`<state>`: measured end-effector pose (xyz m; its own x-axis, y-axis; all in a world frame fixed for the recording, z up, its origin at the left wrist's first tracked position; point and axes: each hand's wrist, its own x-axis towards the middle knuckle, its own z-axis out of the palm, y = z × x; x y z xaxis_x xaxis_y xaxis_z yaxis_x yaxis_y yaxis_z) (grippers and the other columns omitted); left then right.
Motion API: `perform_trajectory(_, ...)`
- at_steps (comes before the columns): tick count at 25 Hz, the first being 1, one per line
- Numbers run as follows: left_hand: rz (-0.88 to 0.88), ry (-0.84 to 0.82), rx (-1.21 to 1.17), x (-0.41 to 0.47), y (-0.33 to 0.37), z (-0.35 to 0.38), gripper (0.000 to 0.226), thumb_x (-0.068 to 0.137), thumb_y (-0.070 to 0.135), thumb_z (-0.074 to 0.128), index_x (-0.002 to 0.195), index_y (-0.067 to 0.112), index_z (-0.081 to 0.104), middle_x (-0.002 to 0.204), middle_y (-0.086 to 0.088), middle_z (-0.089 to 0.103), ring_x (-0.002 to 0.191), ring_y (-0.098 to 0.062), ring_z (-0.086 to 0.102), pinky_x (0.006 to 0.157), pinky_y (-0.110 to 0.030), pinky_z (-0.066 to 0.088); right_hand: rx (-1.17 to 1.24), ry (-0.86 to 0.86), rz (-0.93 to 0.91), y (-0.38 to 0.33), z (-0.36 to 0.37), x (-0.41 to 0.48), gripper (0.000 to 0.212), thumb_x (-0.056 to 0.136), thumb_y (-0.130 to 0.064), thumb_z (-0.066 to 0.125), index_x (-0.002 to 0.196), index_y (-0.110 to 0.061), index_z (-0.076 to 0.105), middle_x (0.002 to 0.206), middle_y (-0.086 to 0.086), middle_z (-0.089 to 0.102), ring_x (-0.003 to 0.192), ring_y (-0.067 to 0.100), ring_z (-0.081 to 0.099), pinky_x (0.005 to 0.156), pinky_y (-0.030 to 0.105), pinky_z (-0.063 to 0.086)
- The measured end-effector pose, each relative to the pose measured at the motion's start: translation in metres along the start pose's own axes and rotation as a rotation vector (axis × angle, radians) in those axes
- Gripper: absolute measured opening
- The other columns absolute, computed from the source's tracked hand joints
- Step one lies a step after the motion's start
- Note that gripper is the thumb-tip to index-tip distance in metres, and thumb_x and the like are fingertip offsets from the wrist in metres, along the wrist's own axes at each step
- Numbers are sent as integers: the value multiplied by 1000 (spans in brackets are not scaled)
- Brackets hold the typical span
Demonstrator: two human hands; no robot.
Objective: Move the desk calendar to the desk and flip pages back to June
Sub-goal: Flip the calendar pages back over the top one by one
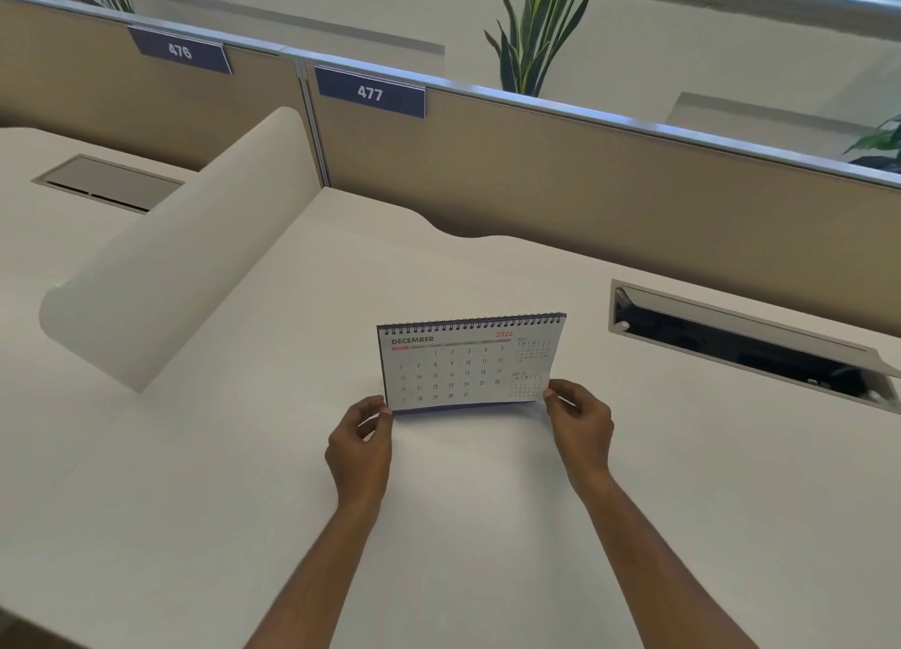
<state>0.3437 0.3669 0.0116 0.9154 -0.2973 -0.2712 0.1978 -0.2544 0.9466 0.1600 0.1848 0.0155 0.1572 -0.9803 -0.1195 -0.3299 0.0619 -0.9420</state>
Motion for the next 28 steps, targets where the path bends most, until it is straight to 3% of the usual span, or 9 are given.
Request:
perform_trajectory(3,-26,-11,-30,-1,1,-1,16,92,15,75,98,30,77,94,3,80,92,-19,76,86,-31,57,35,27,37,2,2,-4,11,91,-17,75,99,-25,76,91,-19,73,87,-3,70,88,27,56)
perform_trajectory(6,-29,5,-46,-2,0,-2,10,87,21,82,90,30,78,85,9,81,87,-16,77,90,-37,60,79,70,49,1,4,-6,10,88,-18,79,93,-26,76,91,-10,76,85,2,72,86,28,57)
perform_trajectory(14,42,0,-27,-10,-4,-6,18,76,34,92,88,27,80,78,10,80,77,-17,77,78,-36,63,198,76,92,3,4,-12,11,85,-16,82,94,-18,78,97,2,78,90,25,74,88,38,61)
perform_trajectory(18,42,-20,-64,-10,-6,-4,25,73,30,95,89,25,76,77,1,80,73,-22,76,66,-24,58,281,77,144,1,2,-14,20,82,-12,85,99,-12,75,95,8,77,87,28,75,82,37,63)
perform_trajectory(23,-62,-79,-181,-8,-5,-5,18,77,17,92,90,11,81,82,-6,83,77,-29,81,81,-36,64,472,53,295,0,0,-13,34,80,-6,85,110,-3,70,104,16,75,98,31,73,85,35,62)
perform_trajectory(28,-98,-156,-314,-8,-5,-10,16,82,3,86,96,-1,78,92,-13,83,90,-33,81,77,-29,65,647,23,414,3,0,-16,32,81,2,81,109,0,68,107,19,73,103,32,71,98,42,58)
